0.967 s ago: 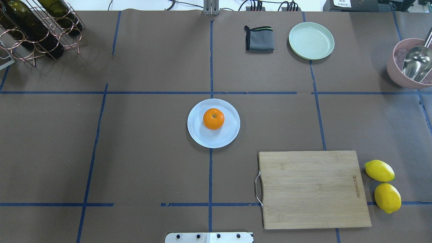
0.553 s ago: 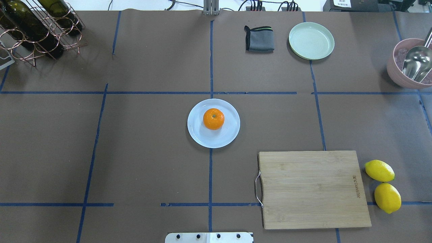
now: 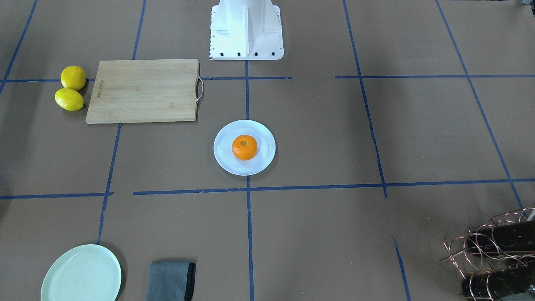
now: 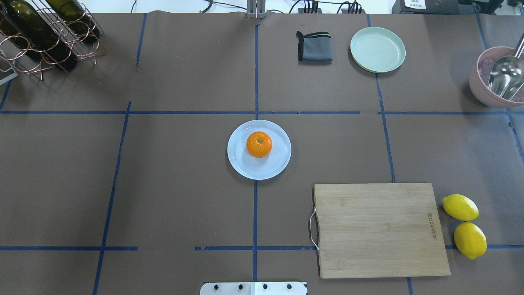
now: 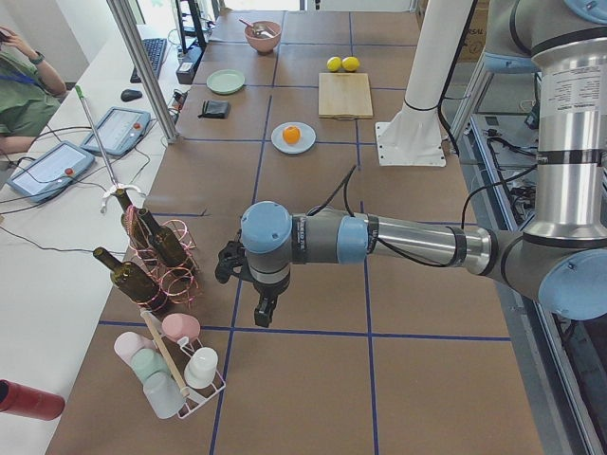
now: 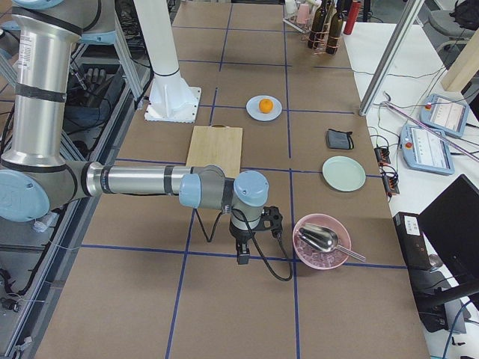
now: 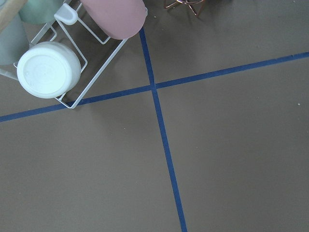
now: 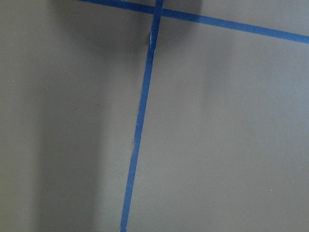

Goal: Pick orange to plate

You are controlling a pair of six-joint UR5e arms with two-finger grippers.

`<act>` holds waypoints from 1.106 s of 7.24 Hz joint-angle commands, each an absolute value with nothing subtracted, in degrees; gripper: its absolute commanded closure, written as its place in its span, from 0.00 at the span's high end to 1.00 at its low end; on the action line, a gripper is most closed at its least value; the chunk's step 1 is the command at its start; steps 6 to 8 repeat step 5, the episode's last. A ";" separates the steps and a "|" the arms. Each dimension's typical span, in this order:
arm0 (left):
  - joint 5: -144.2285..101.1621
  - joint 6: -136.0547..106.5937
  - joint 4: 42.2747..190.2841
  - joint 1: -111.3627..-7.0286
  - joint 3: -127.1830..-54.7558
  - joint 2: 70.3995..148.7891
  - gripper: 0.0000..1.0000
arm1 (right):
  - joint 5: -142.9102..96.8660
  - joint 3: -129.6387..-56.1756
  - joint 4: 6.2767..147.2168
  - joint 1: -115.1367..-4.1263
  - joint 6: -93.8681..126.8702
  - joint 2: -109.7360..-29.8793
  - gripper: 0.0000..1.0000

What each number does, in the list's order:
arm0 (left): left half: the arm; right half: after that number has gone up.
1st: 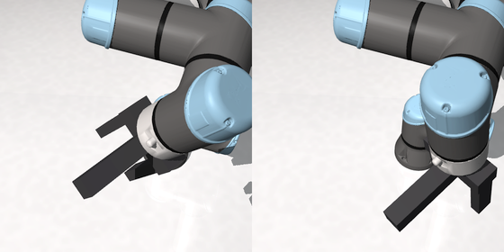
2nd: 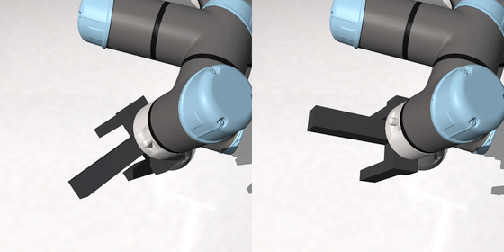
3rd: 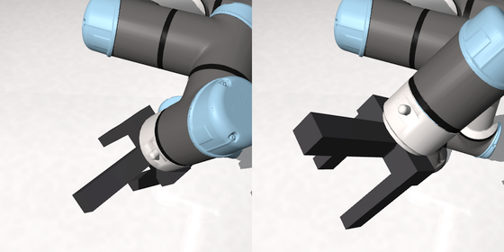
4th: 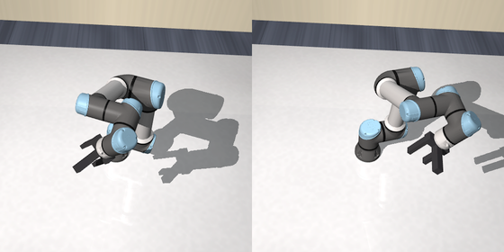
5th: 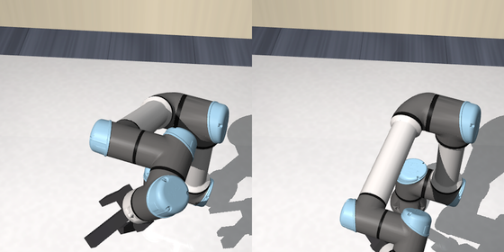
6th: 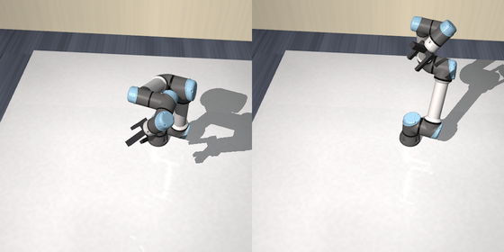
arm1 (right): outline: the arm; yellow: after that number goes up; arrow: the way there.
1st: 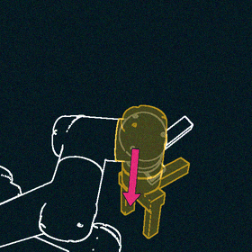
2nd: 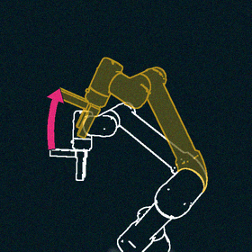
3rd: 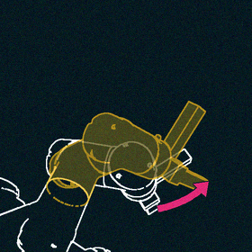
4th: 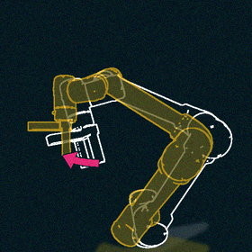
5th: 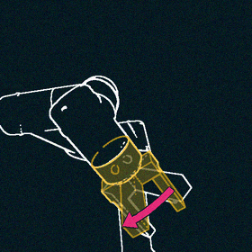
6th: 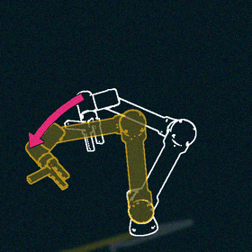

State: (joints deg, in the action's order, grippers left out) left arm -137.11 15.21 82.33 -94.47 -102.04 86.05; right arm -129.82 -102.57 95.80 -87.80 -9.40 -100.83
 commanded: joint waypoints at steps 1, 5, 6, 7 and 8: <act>-137.11 15.21 82.35 -94.48 -102.04 86.04 1.00 | -129.81 -102.57 95.71 -87.80 -9.40 -100.81 1.00; -137.11 15.21 82.35 -94.48 -102.39 86.04 1.00 | -129.81 -102.66 95.71 -87.80 -9.40 -100.72 1.00; -137.11 15.21 82.35 -94.48 -102.39 86.04 1.00 | -129.81 -102.66 95.71 -87.80 -9.40 -100.72 1.00; -137.11 15.21 82.35 -94.48 -102.39 86.04 1.00 | -129.81 -102.66 95.71 -87.80 -9.40 -100.72 1.00; -137.11 15.21 82.35 -94.48 -102.39 86.04 1.00 | -129.81 -102.66 95.71 -87.80 -9.40 -100.72 1.00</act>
